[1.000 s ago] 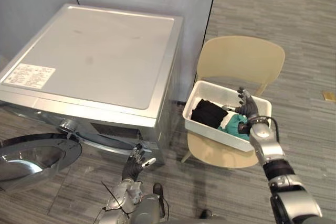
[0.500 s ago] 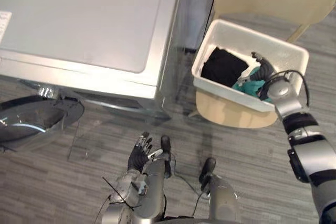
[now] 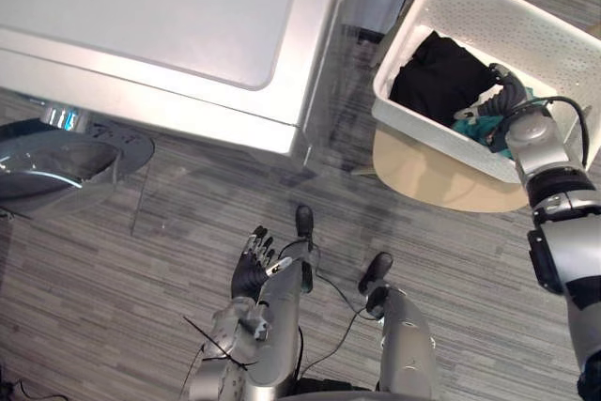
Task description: Pick up the laundry basket with both hands and put the clothes into the washing machine.
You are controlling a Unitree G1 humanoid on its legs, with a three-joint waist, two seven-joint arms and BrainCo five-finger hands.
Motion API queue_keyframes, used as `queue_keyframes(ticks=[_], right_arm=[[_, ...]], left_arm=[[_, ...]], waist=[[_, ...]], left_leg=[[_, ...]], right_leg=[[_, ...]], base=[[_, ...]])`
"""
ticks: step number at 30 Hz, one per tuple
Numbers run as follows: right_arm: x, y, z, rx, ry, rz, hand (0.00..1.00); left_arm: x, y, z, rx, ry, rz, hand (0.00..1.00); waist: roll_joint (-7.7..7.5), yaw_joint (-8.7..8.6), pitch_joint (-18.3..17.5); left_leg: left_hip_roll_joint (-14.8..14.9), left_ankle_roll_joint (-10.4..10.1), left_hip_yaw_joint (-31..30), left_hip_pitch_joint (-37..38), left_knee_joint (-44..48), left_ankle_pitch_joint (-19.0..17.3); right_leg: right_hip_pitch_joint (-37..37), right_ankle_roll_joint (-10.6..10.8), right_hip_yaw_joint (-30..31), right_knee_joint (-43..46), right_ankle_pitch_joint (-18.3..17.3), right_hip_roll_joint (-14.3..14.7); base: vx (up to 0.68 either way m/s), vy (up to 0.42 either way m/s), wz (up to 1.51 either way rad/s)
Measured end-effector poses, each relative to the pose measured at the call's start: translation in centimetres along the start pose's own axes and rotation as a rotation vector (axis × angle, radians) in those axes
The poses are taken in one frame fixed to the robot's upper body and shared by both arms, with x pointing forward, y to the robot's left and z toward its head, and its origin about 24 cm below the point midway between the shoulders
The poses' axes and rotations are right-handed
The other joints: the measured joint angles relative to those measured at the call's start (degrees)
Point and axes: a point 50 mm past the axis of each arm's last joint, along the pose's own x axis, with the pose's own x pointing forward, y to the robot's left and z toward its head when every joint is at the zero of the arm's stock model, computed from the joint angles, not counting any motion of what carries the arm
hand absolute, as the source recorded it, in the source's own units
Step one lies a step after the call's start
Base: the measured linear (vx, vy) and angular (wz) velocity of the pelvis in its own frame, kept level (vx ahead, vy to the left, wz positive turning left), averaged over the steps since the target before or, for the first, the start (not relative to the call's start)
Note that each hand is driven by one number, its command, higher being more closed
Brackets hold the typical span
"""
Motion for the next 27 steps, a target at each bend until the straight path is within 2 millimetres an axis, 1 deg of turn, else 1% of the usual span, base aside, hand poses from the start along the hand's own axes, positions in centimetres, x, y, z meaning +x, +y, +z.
queue_keyframes(ticks=[1, 4, 6, 9, 11, 13, 14, 15, 16, 17, 19, 20, 22, 23, 25, 27], right_arm=[[0.0, -0.4, 0.1, 0.014, -0.002, -0.018, 0.00], [0.2, -1.1, 0.6, 0.039, -0.003, -0.037, 0.00], [0.2, -1.2, 0.2, 0.044, 0.013, -0.039, 0.00], [0.2, -1.4, 0.2, 0.043, 0.015, -0.049, 0.00], [0.2, -1.9, 0.5, 0.039, 0.008, -0.065, 0.00], [0.2, -3.5, 1.0, 0.019, -0.007, -0.100, 0.00], [0.2, -3.9, 1.1, 0.017, -0.010, -0.111, 0.00], [0.2, -4.8, 1.2, -0.007, -0.011, -0.131, 0.00], [0.1, -5.8, 1.1, -0.025, -0.004, -0.152, 0.00], [0.1, -6.2, 1.1, -0.027, 0.001, -0.162, 0.00], [0.0, -7.5, 1.4, -0.060, -0.018, -0.204, 0.00], [-0.1, -7.9, 1.7, -0.070, -0.025, -0.216, 0.00], [-0.1, -8.6, 2.8, -0.114, -0.061, -0.233, 0.00], [-0.3, -9.1, 3.0, -0.127, -0.073, -0.248, 1.00], [-0.4, -9.8, 3.4, -0.140, -0.094, -0.272, 1.00], [-0.5, -9.9, 3.1, -0.183, -0.091, -0.281, 1.00]], left_arm=[[0.0, -0.2, 0.2, -0.009, -0.012, -0.002, 0.00], [0.1, -0.5, 0.7, -0.012, -0.034, -0.013, 0.00], [0.1, -0.5, 0.7, -0.012, -0.034, -0.013, 0.00], [0.2, -0.6, 0.9, -0.013, -0.042, -0.014, 0.00], [0.3, -0.7, 1.0, -0.021, -0.048, -0.003, 0.00], [0.3, -1.1, 1.4, -0.027, -0.067, -0.013, 0.00], [0.3, -1.1, 1.5, -0.028, -0.073, -0.016, 0.00], [0.4, -1.3, 1.8, -0.028, -0.085, -0.023, 0.00], [0.7, -1.6, 2.2, -0.028, -0.098, -0.035, 0.00], [0.8, -1.7, 2.4, -0.029, -0.107, -0.038, 0.00], [1.0, -2.2, 2.9, -0.039, -0.135, -0.042, 0.00], [1.1, -2.3, 3.1, -0.043, -0.141, -0.043, 0.00], [1.3, -3.0, 3.6, -0.060, -0.168, -0.057, 0.00], [1.4, -3.4, 4.1, -0.060, -0.189, -0.073, 0.00], [1.5, -3.8, 4.4, -0.063, -0.207, -0.084, 0.00], [1.5, -3.8, 4.5, -0.064, -0.210, -0.082, 0.00]], waist=[[0.03, 0.50, 0.0], [0.30, 0.47, 0.5], [0.35, 0.72, 0.6], [0.42, 1.77, 0.6], [0.79, 1.96, 0.8], [1.09, 2.51, 0.9], [1.15, 2.69, 1.0], [1.31, 3.37, 1.1], [1.68, 3.69, 1.2], [1.82, 3.88, 1.3], [1.88, 5.04, 1.3], [1.89, 5.09, 1.3], [1.89, 5.12, 1.3], [1.90, 5.09, 1.3], [1.91, 5.10, 1.3], [1.91, 5.39, 1.3]], left_leg=[[0.0, -0.2, -0.2, -0.7, 0.0, 0.1], [0.0, -0.5, -1.3, -2.2, 0.0, 0.6], [-0.2, -0.6, -2.0, -2.8, 0.0, 0.7], [-0.3, -1.0, -3.0, -4.2, 0.1, 1.2], [-0.3, -1.0, -3.9, -5.0, 0.1, 1.5], [-0.3, -1.3, -5.0, -6.8, 0.1, 2.1], [-0.3, -1.3, -5.2, -7.5, 0.1, 2.3], [-0.3, -1.4, -5.8, -8.9, 0.1, 2.7], [-0.4, -1.7, -6.6, -10.2, 0.1, 3.2], [-0.5, -1.5, -6.7, -10.9, 0.1, 3.4], [-0.4, -1.5, -7.0, -13.4, 0.1, 4.0], [-0.4, -1.5, -7.0, -13.9, 0.1, 4.1], [-0.3, -1.5, -7.5, -16.1, 1.0, 4.2], [-0.3, -1.6, -7.9, -17.5, 1.6, 4.1], [-0.3, -1.8, -8.3, -19.4, 2.6, 3.9], [0.0, -1.8, -8.5, -20.1, 3.0, 3.9]], right_leg=[[-0.4, 0.0, -0.3, 0.0, -0.1, 0.0], [-1.3, -0.3, -1.8, 0.2, -0.4, 0.0], [-1.8, -0.3, -2.4, 1.0, -1.0, -0.1], [-3.0, -0.7, -3.2, 2.2, -1.8, -0.3], [-3.4, -0.8, -4.2, 2.7, -2.0, -0.2], [-4.9, -1.2, -5.2, 3.5, -2.4, -0.2], [-5.5, -1.2, -5.4, 3.9, -2.6, -0.3], [-6.9, -1.5, -5.9, 4.6, -2.9, -0.4], [-8.2, -1.6, -6.5, 5.5, -3.3, -0.6], [-8.9, -1.6, -6.7, 6.0, -3.6, -0.7], [-11.9, -2.3, -7.0, 7.7, -4.1, -1.1], [-12.4, -2.3, -7.0, 8.0, -4.2, -1.1], [-14.3, -2.5, -7.7, 9.1, -4.5, -1.3], [-15.4, -2.8, -8.1, 9.8, -4.9, -1.5], [-16.9, -3.0, -8.7, 10.9, -5.3, -1.7], [-17.3, -3.1, -9.2, 11.3, -5.4, -1.7]], base=[[0.03, -0.029, 0.07], [0.02, -0.029, 0.15], [0.03, -0.042, 0.19], [0.02, -0.054, 0.12], [0.02, -0.064, 0.17], [0.00, -0.051, 0.16], [-0.03, -0.058, 0.10], [-0.04, -0.059, 0.16], [-0.04, -0.058, 0.18], [-0.04, -0.052, 0.15], [-0.04, -0.044, 0.01], [-0.04, -0.034, -0.04], [-0.05, -0.021, 0.03], [-0.04, -0.007, 0.06], [-0.03, -0.003, 0.03], [0.00, 0.000, 0.00]])
